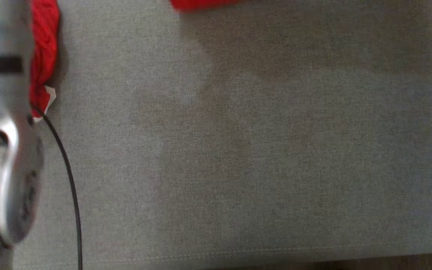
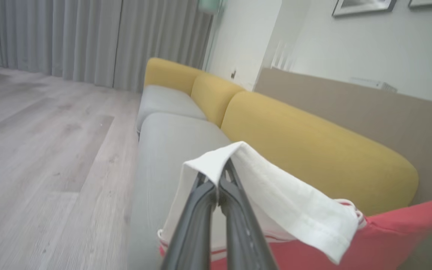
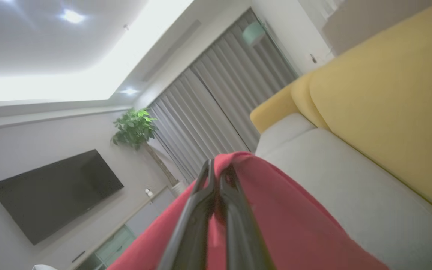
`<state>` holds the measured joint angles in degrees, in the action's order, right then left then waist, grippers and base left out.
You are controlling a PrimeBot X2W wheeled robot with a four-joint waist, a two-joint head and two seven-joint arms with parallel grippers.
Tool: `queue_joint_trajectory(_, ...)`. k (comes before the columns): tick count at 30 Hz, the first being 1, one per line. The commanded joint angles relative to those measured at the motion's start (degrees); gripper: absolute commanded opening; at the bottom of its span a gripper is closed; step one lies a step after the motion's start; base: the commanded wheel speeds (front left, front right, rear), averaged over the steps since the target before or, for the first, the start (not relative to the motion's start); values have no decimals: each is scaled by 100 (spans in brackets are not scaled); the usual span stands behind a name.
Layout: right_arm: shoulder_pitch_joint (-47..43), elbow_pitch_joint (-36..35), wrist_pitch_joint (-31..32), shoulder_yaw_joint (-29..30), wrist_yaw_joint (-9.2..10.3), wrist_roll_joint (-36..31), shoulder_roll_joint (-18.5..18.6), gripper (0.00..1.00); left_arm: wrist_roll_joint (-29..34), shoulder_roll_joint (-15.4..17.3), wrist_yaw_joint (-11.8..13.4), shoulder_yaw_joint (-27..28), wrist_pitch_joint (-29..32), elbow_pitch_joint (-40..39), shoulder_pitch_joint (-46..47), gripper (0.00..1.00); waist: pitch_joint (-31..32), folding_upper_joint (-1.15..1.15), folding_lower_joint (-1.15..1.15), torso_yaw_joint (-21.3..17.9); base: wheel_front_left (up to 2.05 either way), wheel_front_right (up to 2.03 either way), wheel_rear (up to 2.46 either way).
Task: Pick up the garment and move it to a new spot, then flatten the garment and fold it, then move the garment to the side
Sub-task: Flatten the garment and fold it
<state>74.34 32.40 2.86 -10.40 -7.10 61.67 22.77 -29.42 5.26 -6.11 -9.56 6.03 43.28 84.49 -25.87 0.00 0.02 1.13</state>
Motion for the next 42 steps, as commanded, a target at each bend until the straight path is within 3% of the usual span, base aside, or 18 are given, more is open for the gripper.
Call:
queue_joint_trajectory(1,411,-129,-121,-46,-39,83,85,0,-24,216,-24,172,-164,-62,555,0,-25,0,-2,5,0,0,0)
queue_joint_trajectory(11,1402,390,-308,-523,-39,488,403,0,-156,91,-98,69,-426,935,1796,0,15,0,-2,121,0,0,0)
queue_joint_trajectory(17,520,496,213,-1289,-39,866,571,0,-296,65,-133,-528,79,1414,1160,0,278,0,-2,243,0,0,0)
queue_joint_trajectory(21,-442,435,575,-1811,-39,1129,770,0,-792,251,-135,-1165,666,1174,266,0,652,0,-2,294,0,0,0)
queue_joint_trajectory(29,-2270,76,1944,-2717,-39,1871,1224,0,-2273,1287,-136,-2282,2678,-137,-1791,0,1771,0,-2,240,0,0,0)
queue_joint_trajectory(38,-3647,-93,3221,-3523,-39,2132,1816,0,-3596,2685,-136,-2903,4957,-2186,-3773,0,2654,0,-2,172,0,0,0)
queue_joint_trajectory(42,-4065,-246,3855,-3793,-39,2242,2094,0,-4095,3235,124,-3020,5838,-3320,-4416,0,2762,0,-2,162,0,0,0)
